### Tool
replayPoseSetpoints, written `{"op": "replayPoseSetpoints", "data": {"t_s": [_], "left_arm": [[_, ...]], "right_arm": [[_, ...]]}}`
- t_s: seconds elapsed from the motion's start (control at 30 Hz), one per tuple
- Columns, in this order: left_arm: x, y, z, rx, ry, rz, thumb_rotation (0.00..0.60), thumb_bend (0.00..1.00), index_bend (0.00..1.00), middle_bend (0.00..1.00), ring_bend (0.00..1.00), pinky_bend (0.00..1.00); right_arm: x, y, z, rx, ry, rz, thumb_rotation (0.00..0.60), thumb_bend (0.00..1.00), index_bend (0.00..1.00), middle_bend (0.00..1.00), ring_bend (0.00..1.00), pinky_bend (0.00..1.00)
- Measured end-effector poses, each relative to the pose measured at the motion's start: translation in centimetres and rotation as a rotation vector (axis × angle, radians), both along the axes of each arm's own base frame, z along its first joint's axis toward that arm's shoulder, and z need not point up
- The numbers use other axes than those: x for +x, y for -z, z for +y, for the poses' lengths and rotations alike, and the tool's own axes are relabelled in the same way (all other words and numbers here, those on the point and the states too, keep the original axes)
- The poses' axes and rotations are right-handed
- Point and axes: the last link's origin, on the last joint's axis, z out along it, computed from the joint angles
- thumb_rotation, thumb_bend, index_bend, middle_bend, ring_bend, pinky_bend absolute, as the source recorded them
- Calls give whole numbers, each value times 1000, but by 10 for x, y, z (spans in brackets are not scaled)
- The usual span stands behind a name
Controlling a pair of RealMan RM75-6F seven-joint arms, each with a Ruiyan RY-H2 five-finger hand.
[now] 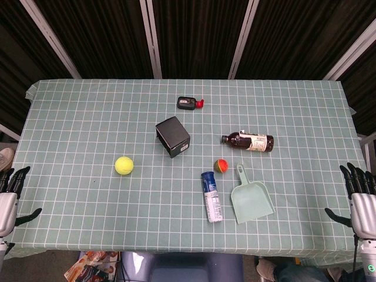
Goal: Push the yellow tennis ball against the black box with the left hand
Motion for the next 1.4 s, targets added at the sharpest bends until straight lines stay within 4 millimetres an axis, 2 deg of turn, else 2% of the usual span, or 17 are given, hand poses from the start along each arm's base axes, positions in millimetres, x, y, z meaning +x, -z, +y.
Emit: {"op": "replayPoseSetpoints", "data": {"t_s": [0.13, 0.2, 0.23, 0.3, 0.37, 0.4, 0.43, 0.47, 0.53, 0.63, 0.8, 1.07, 1.4], "left_arm": [[2, 0, 0, 15, 27, 8, 600, 6, 0, 72, 31, 0], [4, 2, -1, 13, 47, 8, 600, 12, 6, 91, 36, 1], [5, 3, -1, 6, 56, 7, 600, 20, 45, 131, 57, 30], [7, 6, -1, -17, 86, 8, 600, 34, 167, 252, 158, 194], [8, 9, 1, -37, 120, 23, 600, 82, 337, 424, 317, 455], [7, 11, 2, -51, 140, 35, 600, 151, 408, 503, 381, 516], [6, 14, 4, -63, 152, 44, 600, 207, 451, 552, 418, 532], [4, 16, 6, -75, 163, 50, 600, 303, 512, 618, 471, 539], [0, 22, 13, -98, 187, 60, 600, 362, 562, 663, 511, 560], [-6, 25, 26, -109, 220, 78, 600, 374, 588, 685, 533, 595], [-17, 29, 56, -165, 239, 72, 600, 440, 617, 703, 533, 595], [-23, 47, 98, -312, 184, 147, 600, 441, 612, 686, 533, 589], [-12, 89, 141, -422, 192, 293, 600, 438, 612, 682, 533, 589]], "right_arm": [[1, -1, 3, -17, 6, -3, 600, 132, 0, 0, 0, 0], [2, -2, 5, -21, 5, -5, 600, 132, 0, 0, 0, 0], [3, -2, 6, -23, 3, -5, 600, 132, 0, 0, 0, 0], [4, -2, 9, -26, -3, -7, 600, 133, 0, 0, 0, 0], [5, -3, 11, -33, -6, -6, 600, 132, 0, 0, 0, 0], [6, -3, 12, -36, -5, -5, 600, 132, 0, 0, 0, 0], [6, -4, 13, -40, -2, -3, 600, 132, 0, 0, 0, 0], [6, -4, 15, -43, 0, -1, 600, 132, 0, 0, 0, 0], [6, -5, 17, -46, 2, 2, 600, 133, 0, 0, 0, 0], [6, -7, 20, -56, 2, 0, 600, 133, 0, 0, 0, 0], [6, -10, 21, -70, 2, -7, 600, 132, 0, 0, 0, 0], [4, -13, 20, -81, 21, -11, 600, 132, 0, 0, 0, 0], [-1, -21, 22, -110, 63, -27, 600, 132, 0, 0, 0, 0]]}}
